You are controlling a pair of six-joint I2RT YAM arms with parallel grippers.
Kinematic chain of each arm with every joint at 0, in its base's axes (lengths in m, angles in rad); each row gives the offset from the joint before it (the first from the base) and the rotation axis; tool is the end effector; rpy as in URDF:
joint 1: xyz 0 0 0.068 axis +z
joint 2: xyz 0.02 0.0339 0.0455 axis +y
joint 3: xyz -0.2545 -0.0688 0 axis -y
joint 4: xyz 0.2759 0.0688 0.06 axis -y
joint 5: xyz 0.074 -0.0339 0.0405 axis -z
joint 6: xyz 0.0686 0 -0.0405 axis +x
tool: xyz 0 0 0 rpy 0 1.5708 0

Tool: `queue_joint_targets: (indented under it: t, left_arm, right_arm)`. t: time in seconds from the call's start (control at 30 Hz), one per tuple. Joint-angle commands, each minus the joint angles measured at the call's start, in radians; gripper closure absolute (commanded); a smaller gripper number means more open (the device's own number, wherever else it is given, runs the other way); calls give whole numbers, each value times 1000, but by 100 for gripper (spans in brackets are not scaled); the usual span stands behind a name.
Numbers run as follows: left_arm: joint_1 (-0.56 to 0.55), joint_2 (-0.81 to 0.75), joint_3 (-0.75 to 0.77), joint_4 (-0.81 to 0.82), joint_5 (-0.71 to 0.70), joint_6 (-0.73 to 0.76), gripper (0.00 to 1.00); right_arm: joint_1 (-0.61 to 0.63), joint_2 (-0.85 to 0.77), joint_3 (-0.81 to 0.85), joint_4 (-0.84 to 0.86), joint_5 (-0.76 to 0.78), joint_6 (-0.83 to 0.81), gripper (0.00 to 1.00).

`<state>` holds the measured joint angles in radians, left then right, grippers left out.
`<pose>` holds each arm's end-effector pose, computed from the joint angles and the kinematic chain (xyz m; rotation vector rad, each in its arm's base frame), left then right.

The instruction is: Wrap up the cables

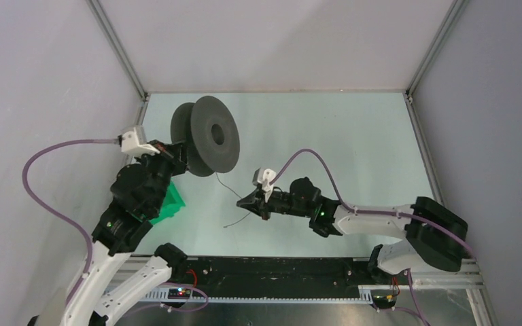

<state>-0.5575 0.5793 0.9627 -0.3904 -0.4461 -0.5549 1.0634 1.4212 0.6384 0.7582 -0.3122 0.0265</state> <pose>0.1653 -0.0682 0.4107 -0.3498 1.5623 -0.5180 0.1561 0.3242 0.2097 -1.0605 1.3364 1.0798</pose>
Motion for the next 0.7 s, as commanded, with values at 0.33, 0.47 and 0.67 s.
queue_joint_targets:
  t: [0.33, 0.47, 0.67]
  left_arm:
    - [-159, 84, -94, -14, -127, 450, 100]
    - [-167, 72, -116, -72, 6, 512, 100]
    - [-166, 71, -95, -169, 162, 582, 100]
  right_arm:
    - [45, -94, 483, -802, 223, -260, 100]
    - [-33, -82, 569, -860, 164, -260, 100]
    - [-162, -46, 616, -913, 91, -284, 100]
